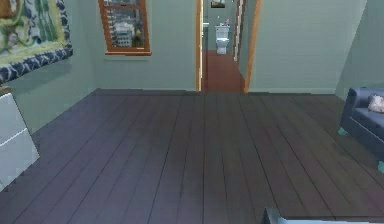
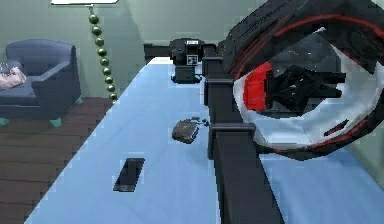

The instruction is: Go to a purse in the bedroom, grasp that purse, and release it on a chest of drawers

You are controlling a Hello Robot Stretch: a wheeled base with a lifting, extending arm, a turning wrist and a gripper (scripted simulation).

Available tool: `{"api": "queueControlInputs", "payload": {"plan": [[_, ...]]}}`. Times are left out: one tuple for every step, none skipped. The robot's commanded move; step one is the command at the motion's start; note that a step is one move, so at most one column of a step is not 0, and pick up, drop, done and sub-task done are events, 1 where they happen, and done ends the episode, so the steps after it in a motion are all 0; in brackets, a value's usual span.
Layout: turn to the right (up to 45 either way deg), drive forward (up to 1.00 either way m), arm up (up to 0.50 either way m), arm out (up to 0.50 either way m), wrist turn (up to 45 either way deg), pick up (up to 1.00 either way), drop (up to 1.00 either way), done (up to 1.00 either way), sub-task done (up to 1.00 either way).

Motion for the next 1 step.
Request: {"api": "queueControlInputs", "payload": {"plan": [[0.0,0.0,-0.3,0.0,0.0,0.0,0.0,0.0,0.0]]}}
